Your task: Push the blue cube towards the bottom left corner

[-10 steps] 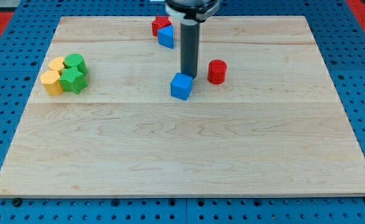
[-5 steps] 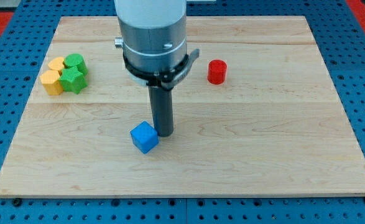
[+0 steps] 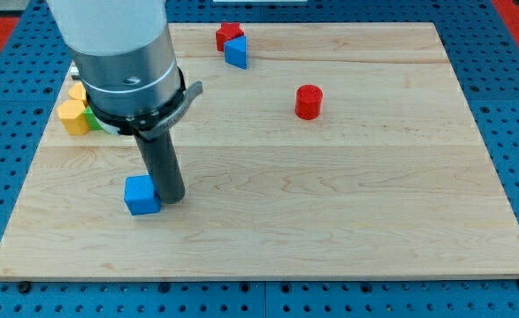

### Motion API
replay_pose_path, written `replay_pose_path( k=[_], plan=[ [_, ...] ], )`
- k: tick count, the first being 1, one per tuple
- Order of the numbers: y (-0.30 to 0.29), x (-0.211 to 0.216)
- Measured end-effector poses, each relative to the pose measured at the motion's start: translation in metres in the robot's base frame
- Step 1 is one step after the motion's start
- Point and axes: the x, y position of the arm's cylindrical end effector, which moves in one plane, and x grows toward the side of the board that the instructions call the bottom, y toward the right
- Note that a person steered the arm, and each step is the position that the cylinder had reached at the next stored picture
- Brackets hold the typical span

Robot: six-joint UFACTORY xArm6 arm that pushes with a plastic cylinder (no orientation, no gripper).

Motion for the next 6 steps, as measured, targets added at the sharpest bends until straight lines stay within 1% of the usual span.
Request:
replay_pose_path(
  k=[2,4,5,6],
  plan=[
    [-0.065,0.005],
    [-0.092,-0.031],
    [-0.114,-0.032],
    [-0.118,-0.027]
  ],
)
